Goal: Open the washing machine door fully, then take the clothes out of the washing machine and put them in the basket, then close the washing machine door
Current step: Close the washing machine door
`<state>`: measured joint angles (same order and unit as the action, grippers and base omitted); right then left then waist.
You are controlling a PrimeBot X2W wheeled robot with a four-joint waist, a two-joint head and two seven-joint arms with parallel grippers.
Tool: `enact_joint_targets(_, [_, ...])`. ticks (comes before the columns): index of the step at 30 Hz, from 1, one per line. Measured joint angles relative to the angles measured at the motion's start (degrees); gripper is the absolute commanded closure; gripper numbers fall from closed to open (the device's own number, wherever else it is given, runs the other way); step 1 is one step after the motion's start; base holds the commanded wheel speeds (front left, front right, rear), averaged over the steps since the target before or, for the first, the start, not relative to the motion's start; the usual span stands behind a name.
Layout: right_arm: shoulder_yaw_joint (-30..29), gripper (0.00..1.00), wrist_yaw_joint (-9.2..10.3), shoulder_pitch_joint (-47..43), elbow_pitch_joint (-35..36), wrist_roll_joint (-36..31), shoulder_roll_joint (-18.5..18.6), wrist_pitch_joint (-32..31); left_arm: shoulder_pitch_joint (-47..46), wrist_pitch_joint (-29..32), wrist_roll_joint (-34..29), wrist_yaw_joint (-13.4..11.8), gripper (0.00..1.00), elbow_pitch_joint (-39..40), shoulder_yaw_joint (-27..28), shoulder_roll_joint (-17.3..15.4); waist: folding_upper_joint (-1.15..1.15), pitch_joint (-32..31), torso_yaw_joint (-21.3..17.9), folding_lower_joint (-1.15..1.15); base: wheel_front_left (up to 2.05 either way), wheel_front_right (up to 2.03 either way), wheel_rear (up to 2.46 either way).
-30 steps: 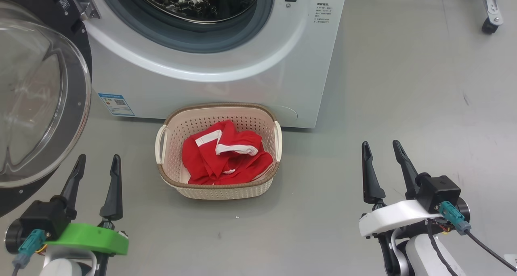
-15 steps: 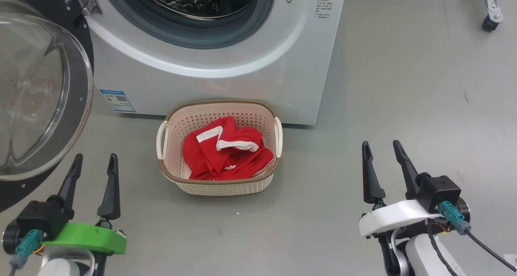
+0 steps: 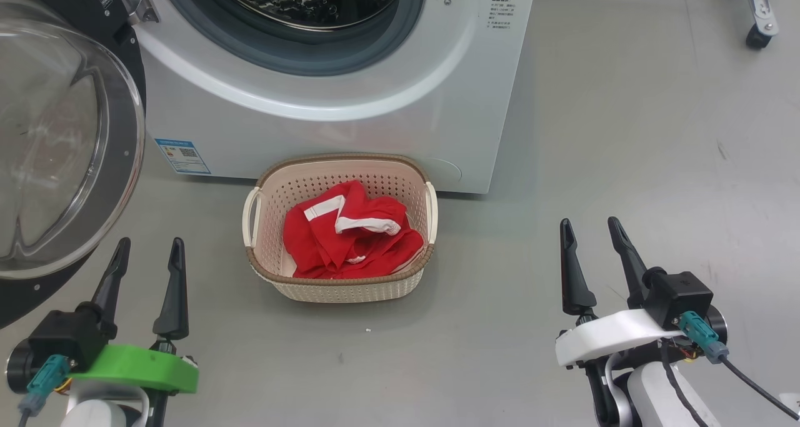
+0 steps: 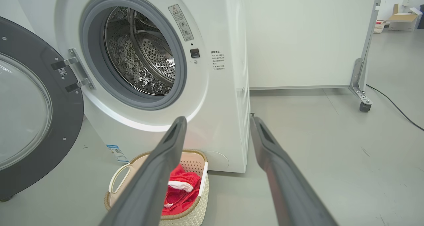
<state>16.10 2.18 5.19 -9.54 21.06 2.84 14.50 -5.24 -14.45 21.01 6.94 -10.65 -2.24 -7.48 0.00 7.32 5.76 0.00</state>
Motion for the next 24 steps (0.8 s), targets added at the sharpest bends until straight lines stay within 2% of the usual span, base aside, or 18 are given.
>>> enact_joint_targets(12, [-0.31, 0.0, 0.05, 0.0, 0.05, 0.0, 0.0, 0.0, -0.02, 0.0, -0.8, 0.25, 0.0, -0.04, -1.22, 0.6, 0.0, -0.04, 0.98, 0.0, 0.0, 0.0, 0.0])
enact_joint_targets(24, [-0.48, 0.0, -0.25, -0.01, -0.24, -0.57, 0.0, 0.0, -0.05, 0.0, -1.01, 0.26, 0.0, -0.67, -1.71, 1.27, 0.0, -0.24, 5.93, 0.0, 0.0, 0.0, 0.0])
